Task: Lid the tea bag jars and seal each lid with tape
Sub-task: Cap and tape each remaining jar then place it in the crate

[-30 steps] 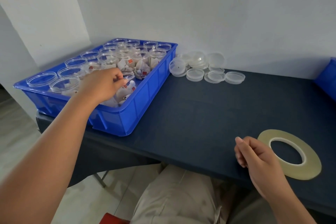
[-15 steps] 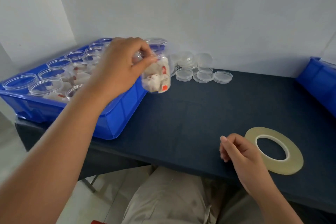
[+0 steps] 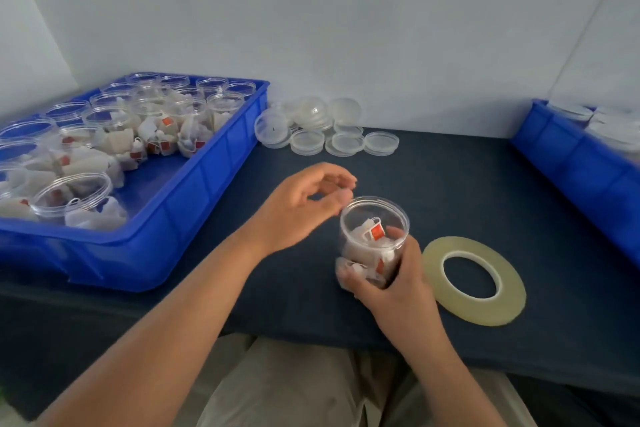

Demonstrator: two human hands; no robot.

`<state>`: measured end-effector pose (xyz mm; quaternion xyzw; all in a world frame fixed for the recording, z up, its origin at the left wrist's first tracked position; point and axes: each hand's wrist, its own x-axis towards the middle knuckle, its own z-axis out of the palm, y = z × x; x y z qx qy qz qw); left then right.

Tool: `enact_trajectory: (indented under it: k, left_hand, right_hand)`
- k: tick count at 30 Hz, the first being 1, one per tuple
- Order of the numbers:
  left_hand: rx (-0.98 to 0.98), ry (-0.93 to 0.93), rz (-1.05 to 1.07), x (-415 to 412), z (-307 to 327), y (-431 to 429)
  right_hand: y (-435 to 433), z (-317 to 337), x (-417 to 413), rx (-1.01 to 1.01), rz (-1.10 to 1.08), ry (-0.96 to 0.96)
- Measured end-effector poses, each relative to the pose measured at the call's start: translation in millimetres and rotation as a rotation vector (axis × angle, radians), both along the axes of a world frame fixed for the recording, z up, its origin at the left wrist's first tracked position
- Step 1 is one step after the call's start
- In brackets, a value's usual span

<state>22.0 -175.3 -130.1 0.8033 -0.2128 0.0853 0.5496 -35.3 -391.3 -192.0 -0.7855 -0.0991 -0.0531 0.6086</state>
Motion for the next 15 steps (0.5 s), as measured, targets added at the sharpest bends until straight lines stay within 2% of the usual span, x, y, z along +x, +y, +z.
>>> enact_trajectory:
  k: [1,2,5,7,11,15]
  left_hand:
    - [0.006,0.074,0.085,20,-3,6]
    - [0.104,0.123,0.186,43,-6,12]
    - [0.684,0.157,0.387,115,-25,37]
    - [0.881,0.197,0.390,152,-33,48]
    - [1.101,0.253,0.353,199,-41,66]
    - [1.140,0.111,0.375,207,-47,70]
  right_hand:
    - [0,-1,-1,-0.018,-0.006,-0.016]
    - [0,-2,-1,-0.028,-0.008,-0.028]
    - [-1,-3,-1,-0.027,-0.003,-0.049]
    - [-2,-5,0,-0.016,0.012,-0.058]
    - [-3,-9,2,-0.032,0.032,-0.059]
    - [-5,-9,5,-0.045,0.061,-0.063]
